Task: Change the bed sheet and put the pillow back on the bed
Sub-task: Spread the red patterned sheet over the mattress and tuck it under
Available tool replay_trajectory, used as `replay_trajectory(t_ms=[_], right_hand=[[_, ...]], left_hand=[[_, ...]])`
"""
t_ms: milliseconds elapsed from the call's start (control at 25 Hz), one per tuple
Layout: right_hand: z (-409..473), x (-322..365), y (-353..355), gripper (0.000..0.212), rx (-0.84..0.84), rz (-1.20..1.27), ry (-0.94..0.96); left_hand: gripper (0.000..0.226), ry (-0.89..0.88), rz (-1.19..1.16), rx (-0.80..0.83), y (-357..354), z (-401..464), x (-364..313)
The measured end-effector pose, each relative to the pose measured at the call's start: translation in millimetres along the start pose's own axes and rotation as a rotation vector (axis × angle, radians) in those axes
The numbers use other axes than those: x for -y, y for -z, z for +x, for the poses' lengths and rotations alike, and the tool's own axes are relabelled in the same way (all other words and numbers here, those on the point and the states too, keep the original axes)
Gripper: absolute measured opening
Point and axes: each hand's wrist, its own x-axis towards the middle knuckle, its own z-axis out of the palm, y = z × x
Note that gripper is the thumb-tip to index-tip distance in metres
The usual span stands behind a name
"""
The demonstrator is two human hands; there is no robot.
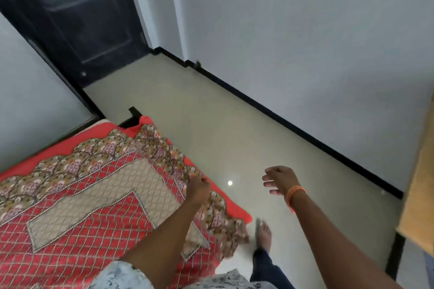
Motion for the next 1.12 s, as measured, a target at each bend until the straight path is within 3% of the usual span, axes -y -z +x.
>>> replay_trajectory(t_ms=[240, 520, 800, 1120], right_hand=[[128, 145, 35, 0.014, 0.147, -0.173, 0.077], [259, 290, -19, 0.011, 0.379, -0.228, 0.196], [423, 456, -148, 0.012, 0.51, -0.359, 0.191], [547, 639, -353, 0.01, 0.755, -0.64, 0.263]], left_hand=[[0.017, 0.106, -0.215, -0.1, -16, 87, -132], [0.017, 0.112, -0.388, -0.265, 20, 237, -244], [0.022, 0.294, -0.662, -0.427, 116, 425, -284], [0.021, 0.577, -0.862, -0.747, 253, 566, -262]])
